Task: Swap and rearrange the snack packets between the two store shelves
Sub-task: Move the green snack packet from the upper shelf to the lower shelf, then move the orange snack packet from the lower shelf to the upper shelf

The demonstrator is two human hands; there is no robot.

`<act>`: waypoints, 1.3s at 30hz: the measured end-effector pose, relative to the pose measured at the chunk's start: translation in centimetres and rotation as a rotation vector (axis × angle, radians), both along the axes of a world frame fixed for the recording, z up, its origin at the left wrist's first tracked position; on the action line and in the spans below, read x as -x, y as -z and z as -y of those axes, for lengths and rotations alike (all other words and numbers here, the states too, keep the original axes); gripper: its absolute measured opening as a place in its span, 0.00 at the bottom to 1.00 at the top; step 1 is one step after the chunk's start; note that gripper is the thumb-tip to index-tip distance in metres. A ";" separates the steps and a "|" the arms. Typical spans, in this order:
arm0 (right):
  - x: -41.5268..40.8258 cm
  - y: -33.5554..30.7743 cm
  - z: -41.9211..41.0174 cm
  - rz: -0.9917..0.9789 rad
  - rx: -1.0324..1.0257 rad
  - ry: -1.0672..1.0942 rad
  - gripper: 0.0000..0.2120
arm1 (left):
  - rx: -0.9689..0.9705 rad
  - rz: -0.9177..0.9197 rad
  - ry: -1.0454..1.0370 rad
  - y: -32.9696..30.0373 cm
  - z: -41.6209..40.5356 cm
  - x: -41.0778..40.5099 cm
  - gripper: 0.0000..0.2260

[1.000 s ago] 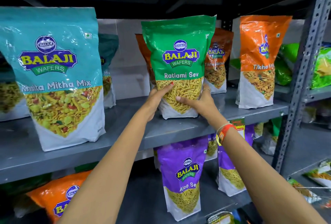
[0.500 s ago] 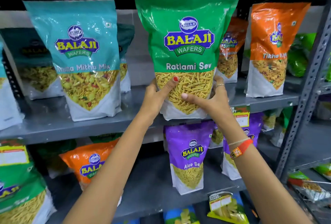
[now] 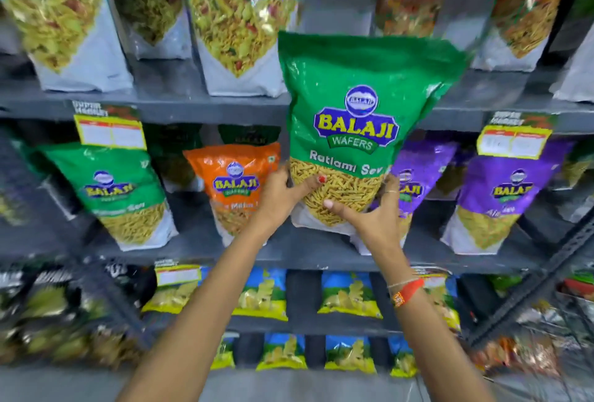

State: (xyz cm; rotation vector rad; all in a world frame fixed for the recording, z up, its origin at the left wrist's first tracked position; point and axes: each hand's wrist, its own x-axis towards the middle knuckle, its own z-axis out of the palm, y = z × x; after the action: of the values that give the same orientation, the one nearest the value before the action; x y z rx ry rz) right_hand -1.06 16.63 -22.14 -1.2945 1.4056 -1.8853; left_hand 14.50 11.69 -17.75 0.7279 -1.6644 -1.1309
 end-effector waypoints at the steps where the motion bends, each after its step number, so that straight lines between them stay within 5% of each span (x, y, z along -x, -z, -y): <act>1: -0.3 1.5 0.3 0.009 -0.029 0.006 0.38 | -0.040 0.043 0.014 1.5 0.7 -0.3 0.14; 11: -2.8 12.6 4.5 0.085 -0.207 0.056 0.48 | -0.278 0.198 0.055 12.5 6.6 -1.5 0.22; 15: -3.3 15.7 5.9 0.111 -0.255 0.034 0.42 | -0.313 0.223 0.038 15.1 8.5 -1.6 0.25; 24: -3.4 16.5 8.4 0.058 -0.298 0.050 0.43 | -0.329 0.064 -0.066 17.7 9.2 -1.4 0.24; 27: -4.6 16.5 7.7 0.047 -0.345 0.169 0.47 | -0.308 0.153 -0.137 18.7 7.8 -1.6 0.24; 32: -11.2 17.0 5.7 -0.031 -0.307 0.387 0.31 | -0.279 -0.030 -0.450 20.8 5.4 -6.6 0.13; 35: -15.0 17.0 6.2 -0.037 -0.333 0.268 0.26 | -0.194 -0.116 -0.664 20.9 6.4 -10.1 0.13; 39: -17.4 16.4 8.6 -0.097 -0.418 -0.020 0.39 | -0.312 -0.077 -0.590 20.7 10.3 -12.7 0.32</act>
State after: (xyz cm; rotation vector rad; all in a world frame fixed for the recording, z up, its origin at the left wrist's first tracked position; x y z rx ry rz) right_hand 16.38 8.01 -38.59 -1.1935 1.7152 -1.4261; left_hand 27.23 1.38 -38.47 1.2580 -1.1008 -0.9737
